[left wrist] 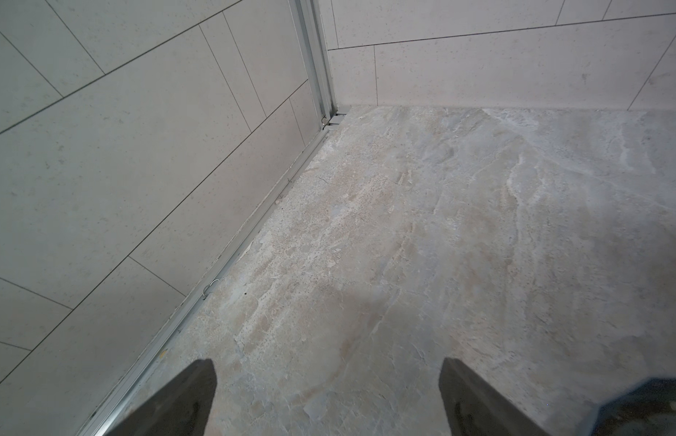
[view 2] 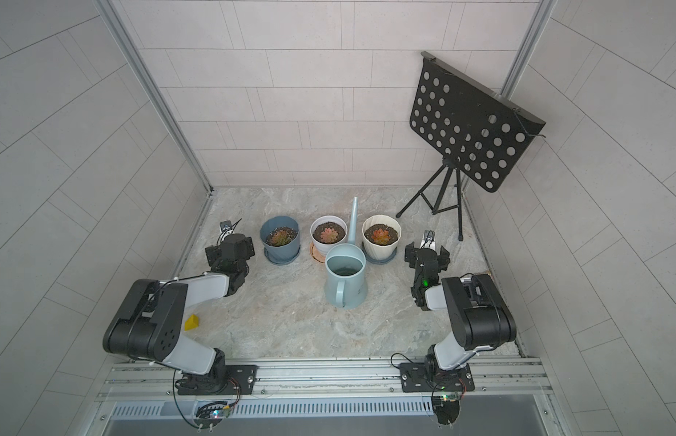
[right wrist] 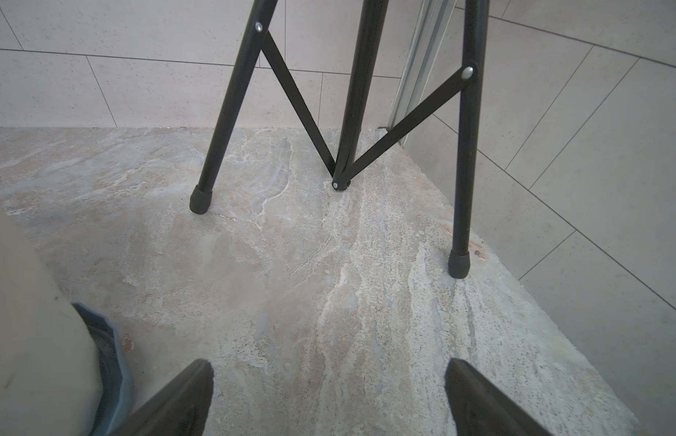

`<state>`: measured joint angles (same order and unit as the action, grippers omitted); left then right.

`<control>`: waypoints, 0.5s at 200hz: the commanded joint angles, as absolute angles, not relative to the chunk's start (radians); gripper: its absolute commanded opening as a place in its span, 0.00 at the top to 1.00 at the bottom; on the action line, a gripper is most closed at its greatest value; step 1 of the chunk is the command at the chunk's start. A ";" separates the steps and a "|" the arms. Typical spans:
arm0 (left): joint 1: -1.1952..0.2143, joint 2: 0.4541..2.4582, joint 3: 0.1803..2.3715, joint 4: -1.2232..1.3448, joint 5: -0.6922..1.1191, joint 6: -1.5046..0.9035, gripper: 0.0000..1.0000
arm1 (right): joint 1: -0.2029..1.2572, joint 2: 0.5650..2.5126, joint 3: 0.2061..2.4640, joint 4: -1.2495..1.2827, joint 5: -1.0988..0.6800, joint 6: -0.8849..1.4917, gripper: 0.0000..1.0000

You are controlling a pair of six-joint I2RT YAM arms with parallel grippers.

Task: Water the succulent around the soil edge
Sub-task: Reset both arms

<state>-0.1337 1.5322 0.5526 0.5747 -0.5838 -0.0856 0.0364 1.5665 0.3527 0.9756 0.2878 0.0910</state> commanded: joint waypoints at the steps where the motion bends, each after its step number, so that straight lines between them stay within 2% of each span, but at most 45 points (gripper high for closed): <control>1: -0.153 1.515 0.502 0.633 -0.578 -0.049 0.00 | 0.033 1.563 0.350 0.972 0.295 0.103 0.00; 45: -0.169 1.490 0.412 0.775 -0.434 0.029 0.00 | 0.033 1.565 0.351 0.974 0.295 0.100 0.00; 58: -0.146 1.514 0.345 0.893 -0.345 0.030 0.00 | 0.034 1.565 0.351 0.975 0.295 0.101 0.00; 72: -0.152 1.591 0.310 1.097 -0.359 0.056 0.00 | 0.033 1.566 0.351 0.974 0.295 0.100 0.00; 92: -0.147 1.509 0.356 0.873 -0.340 0.039 0.00 | 0.032 1.566 0.351 0.975 0.278 0.093 0.00; 100: -0.138 1.530 0.353 0.910 -0.336 0.031 0.00 | 0.033 1.566 0.351 0.977 0.248 0.082 0.00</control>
<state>-0.1532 1.5547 0.3294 0.8776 -0.3874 0.0269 0.0364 1.5665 0.3527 0.9756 0.2859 0.0906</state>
